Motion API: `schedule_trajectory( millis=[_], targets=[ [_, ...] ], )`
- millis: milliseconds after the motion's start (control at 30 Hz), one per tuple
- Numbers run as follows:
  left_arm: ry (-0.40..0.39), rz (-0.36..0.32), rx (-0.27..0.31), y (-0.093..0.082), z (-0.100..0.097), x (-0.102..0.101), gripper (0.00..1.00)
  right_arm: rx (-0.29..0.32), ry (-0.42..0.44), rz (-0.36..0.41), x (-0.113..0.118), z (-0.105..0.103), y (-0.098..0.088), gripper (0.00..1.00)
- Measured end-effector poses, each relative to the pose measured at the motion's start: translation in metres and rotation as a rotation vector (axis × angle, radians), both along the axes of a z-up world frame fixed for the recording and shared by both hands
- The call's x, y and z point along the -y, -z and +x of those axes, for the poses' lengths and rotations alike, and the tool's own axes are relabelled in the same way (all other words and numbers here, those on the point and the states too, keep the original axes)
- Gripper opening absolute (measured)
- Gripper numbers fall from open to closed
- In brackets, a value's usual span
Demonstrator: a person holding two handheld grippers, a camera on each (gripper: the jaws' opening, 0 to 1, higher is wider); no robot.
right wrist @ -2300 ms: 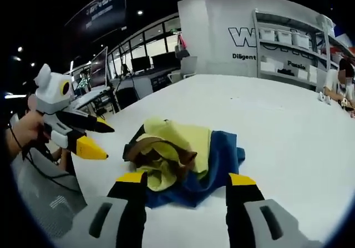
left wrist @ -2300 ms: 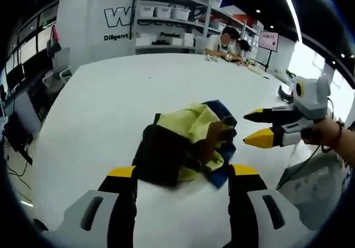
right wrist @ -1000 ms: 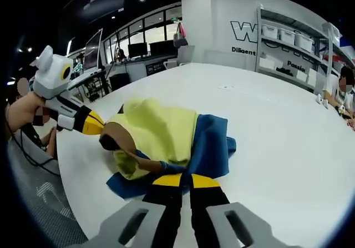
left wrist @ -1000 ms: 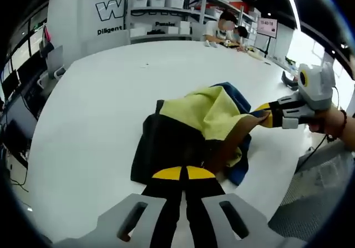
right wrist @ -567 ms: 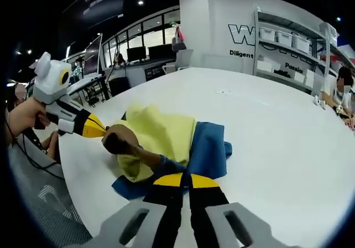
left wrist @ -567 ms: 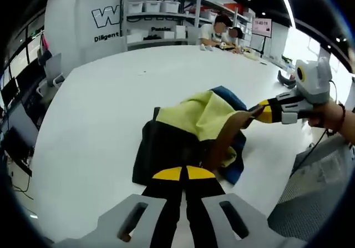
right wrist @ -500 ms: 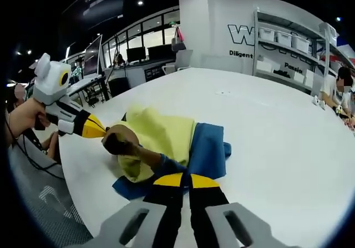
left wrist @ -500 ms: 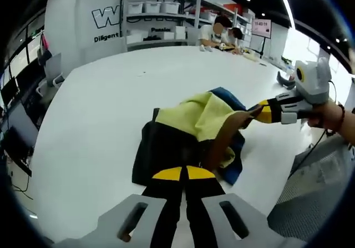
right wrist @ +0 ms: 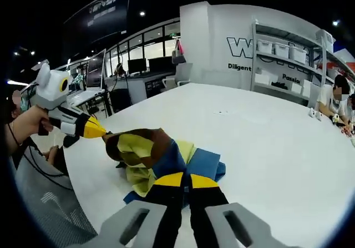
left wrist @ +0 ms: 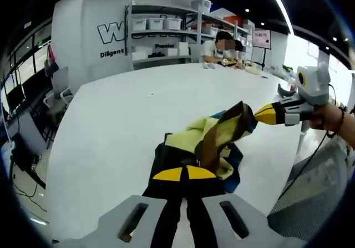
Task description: Fold the garment on the visible template until the final outline fits inside the template.
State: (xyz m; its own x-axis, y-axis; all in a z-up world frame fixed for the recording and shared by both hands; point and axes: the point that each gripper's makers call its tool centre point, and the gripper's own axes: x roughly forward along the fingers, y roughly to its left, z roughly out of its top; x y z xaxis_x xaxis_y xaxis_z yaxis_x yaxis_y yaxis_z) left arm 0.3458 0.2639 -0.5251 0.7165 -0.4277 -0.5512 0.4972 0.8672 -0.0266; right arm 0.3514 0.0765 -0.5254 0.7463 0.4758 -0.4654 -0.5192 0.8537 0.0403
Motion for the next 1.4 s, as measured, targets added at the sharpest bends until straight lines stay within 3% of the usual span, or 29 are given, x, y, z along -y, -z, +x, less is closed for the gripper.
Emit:
schedule_trajectory(
  millis=[233, 400, 533, 667, 867, 967, 1067, 1400],
  targets=[
    [-0.020, -0.003, 0.072, -0.027, 0.001, -0.006, 0.01, 0.039, -0.018, 0.012, -0.006, -0.003, -0.018, 0.00],
    [-0.019, 0.041, 0.053, -0.012, -0.003, -0.008, 0.01, 0.042, -0.023, 0.003, -0.006, -0.005, -0.020, 0.00],
    [0.043, 0.062, 0.048, -0.003, -0.011, -0.002, 0.03, 0.051, -0.028, -0.006, -0.006, -0.006, -0.023, 0.00],
    [0.077, 0.094, 0.062, 0.003, -0.015, 0.002, 0.27, 0.051, -0.026, -0.005, -0.005, -0.006, -0.025, 0.00],
    [0.141, 0.145, 0.059, 0.012, -0.021, 0.010, 0.44, 0.046, -0.036, -0.029, -0.006, -0.007, -0.024, 0.00],
    [0.180, 0.154, 0.090, 0.013, -0.020, 0.019, 0.47, 0.021, -0.021, 0.029, -0.008, -0.006, -0.028, 0.00],
    [0.200, 0.138, 0.079, 0.021, -0.019, 0.026, 0.49, 0.017, -0.016, 0.052, -0.008, -0.004, -0.033, 0.00],
    [0.237, 0.205, 0.020, 0.055, -0.020, 0.033, 0.45, 0.046, -0.003, 0.119, -0.007, 0.003, -0.052, 0.00]
  ],
)
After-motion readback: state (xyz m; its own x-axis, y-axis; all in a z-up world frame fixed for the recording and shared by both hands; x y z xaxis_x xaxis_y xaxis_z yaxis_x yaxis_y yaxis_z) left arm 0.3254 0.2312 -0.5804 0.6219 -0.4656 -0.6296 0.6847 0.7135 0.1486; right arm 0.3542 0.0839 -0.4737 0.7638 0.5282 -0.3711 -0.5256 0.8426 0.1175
